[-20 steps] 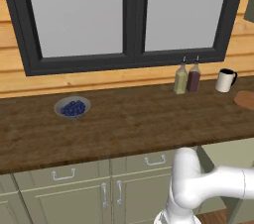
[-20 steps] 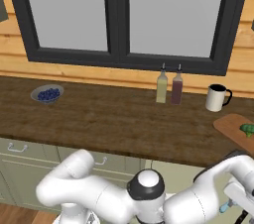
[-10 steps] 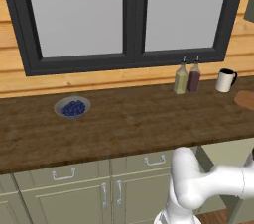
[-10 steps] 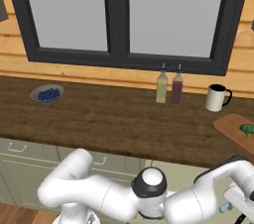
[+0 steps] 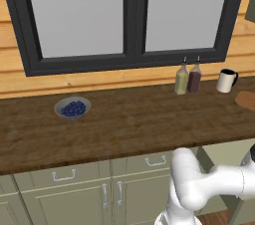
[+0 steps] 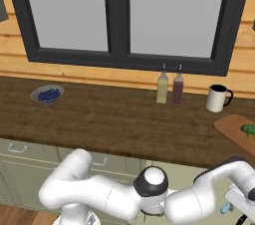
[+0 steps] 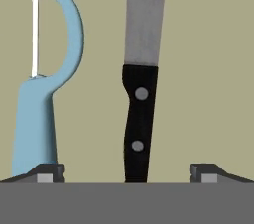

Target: Place the appropriate cutting tool for cutting the broccoli skin on the cutting board.

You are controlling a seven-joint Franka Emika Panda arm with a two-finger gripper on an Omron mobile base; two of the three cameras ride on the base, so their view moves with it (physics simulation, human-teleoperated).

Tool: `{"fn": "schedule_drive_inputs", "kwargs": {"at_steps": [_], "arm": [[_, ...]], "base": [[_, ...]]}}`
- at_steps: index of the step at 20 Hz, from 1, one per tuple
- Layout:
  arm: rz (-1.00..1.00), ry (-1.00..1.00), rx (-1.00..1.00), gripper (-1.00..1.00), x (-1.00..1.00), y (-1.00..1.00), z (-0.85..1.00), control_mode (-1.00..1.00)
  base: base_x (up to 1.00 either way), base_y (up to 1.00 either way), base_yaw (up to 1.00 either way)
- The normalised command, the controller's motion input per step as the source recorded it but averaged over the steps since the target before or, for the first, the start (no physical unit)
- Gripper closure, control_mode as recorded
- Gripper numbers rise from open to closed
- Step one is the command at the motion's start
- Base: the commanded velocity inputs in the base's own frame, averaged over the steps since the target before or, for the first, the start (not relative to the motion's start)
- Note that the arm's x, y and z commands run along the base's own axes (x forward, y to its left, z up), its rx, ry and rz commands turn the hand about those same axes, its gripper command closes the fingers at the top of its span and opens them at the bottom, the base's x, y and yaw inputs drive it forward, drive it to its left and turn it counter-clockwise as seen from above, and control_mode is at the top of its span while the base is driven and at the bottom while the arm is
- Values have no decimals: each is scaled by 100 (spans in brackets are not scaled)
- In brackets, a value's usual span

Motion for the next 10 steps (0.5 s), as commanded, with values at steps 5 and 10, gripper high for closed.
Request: {"fn": "schedule_drive_inputs", "kwargs": {"at_steps": [5, 10], "arm": [[0, 0, -10, -100, 5, 0, -38, -100], [0, 0, -7, -100, 6, 0, -25, -100]], "base": [[0, 0, 0], [0, 0, 0]]}}
